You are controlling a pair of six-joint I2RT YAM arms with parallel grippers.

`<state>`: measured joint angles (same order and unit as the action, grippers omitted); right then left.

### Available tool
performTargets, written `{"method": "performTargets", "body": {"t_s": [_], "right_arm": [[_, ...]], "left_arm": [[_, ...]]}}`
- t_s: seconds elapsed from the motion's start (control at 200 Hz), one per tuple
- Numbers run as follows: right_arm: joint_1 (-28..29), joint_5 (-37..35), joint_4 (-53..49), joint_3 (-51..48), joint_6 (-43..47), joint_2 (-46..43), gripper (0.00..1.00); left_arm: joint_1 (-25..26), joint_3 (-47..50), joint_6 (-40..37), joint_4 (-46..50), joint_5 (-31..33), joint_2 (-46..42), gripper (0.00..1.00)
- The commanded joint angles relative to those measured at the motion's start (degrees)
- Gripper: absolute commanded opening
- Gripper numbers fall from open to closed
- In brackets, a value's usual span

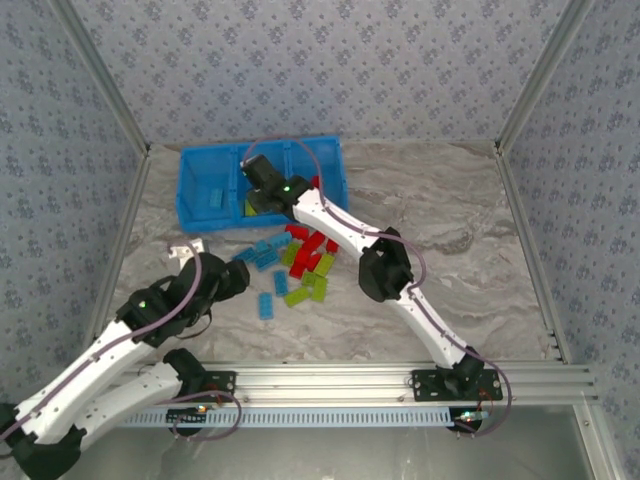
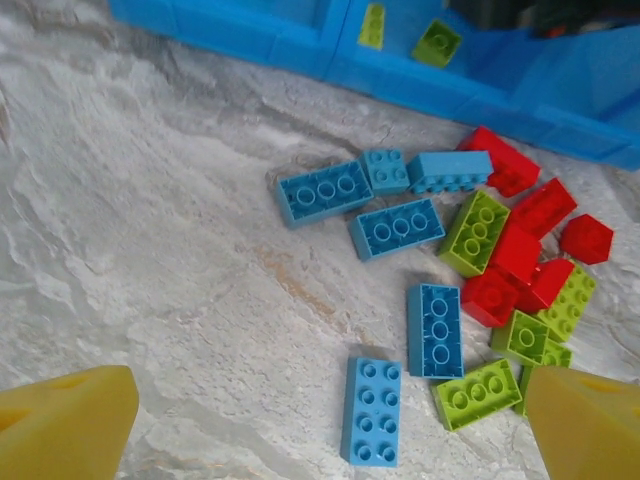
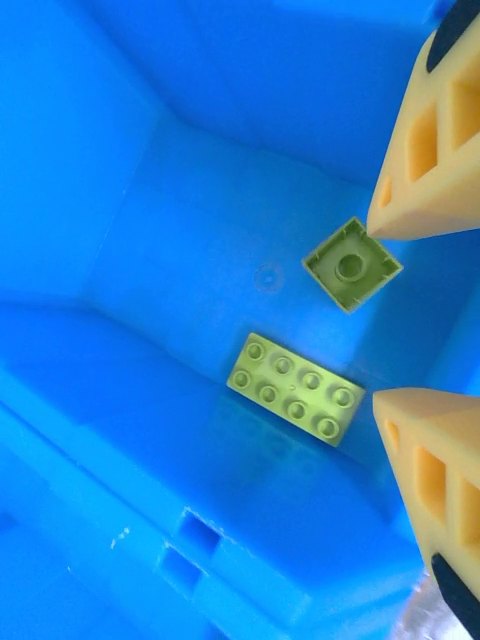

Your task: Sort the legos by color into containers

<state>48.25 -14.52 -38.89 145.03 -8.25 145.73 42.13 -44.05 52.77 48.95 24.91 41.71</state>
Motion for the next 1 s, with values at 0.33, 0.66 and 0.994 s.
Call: {"method": "performTargets", "body": {"t_s": [0.33,0.66,0.994], "right_arm": [[3.07,14.15,-7.35,-41.64,-3.82,-45.47,0.69],[5.17,11.34,-1.66,-75.36,-16.62,-71.74,0.85],[4.98,8.78,-0.79,-79.98,-18.53,-76.08,0.86]], "left_arm": [[-18.12,0.06,0.84,-19.38,-22.71,24.5,0.99],[-21.83,-6.36,-2.4,-22.31,-20.51,41.1,0.99],[-24.16,-6.81,-6.17,-25.79,-21.1,47.34,0.99]]}}
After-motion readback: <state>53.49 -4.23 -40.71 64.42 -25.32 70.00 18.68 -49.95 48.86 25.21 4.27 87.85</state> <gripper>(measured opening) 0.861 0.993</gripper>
